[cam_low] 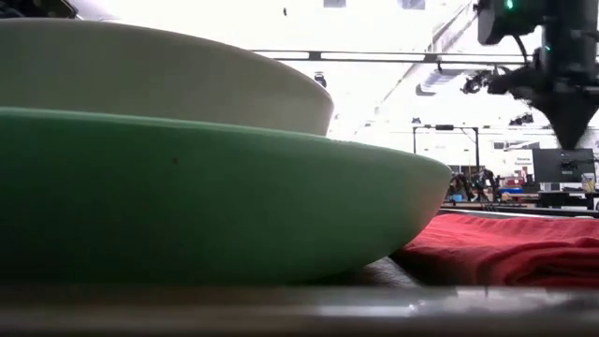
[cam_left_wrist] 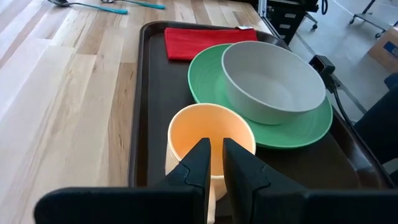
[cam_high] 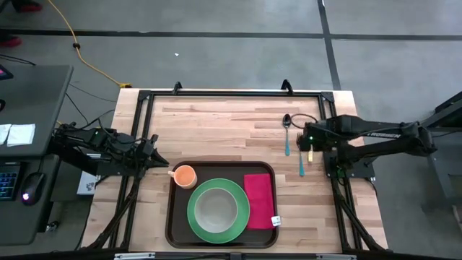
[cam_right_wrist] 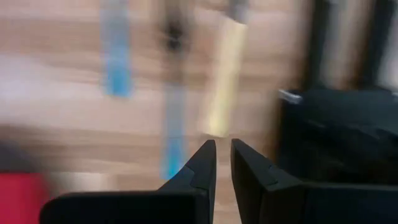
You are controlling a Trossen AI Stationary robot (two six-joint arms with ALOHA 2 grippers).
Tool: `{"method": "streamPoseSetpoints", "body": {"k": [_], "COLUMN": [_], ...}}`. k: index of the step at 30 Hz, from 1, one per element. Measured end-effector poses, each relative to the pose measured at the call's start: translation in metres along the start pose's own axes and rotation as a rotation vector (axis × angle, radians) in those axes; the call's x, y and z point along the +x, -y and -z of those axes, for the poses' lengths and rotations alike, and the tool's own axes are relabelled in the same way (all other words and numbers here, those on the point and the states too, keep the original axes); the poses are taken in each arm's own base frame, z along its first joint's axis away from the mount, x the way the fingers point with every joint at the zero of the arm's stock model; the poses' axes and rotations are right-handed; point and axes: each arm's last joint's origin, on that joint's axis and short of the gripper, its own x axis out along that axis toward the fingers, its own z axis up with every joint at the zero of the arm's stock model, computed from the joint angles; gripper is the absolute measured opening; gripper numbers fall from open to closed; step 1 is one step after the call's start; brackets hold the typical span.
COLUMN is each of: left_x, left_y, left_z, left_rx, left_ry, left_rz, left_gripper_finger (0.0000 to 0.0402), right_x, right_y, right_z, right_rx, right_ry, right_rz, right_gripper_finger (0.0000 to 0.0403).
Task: Set up tray
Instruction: Put the blue fork on top of the red napkin on the brown tray
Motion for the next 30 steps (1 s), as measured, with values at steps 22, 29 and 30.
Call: {"method": "streamPoseSetpoints", "body": {"k": [22, 29, 30], "left_x": [0.0, 0.0, 0.0], "left_y": [0.001, 0.001, 0.001], "left_z": [-0.006, -0.006, -0.006], "left_rx": [-0.019, -0.018, -0.019], "left_ry": [0.061, 0.058, 0.057], "left_rz": [0.009, 0.009, 0.008], "left_gripper_finger": [0.0074, 0.0074, 0.0074], "right_x": [0.025, 0.034, 0.035], "right_y": [-0.017, -0.015, -0.015], "right_z": [0.001, 0.003, 0.003], "right_rx": [-0.057, -0.046, -0.046], "right_ry": [-0.018, -0.044, -0.045], "right_rz": [-0.188, -0.183, -0.184], "right_gripper_finger": [0.0027, 0.0027, 0.0027]}}
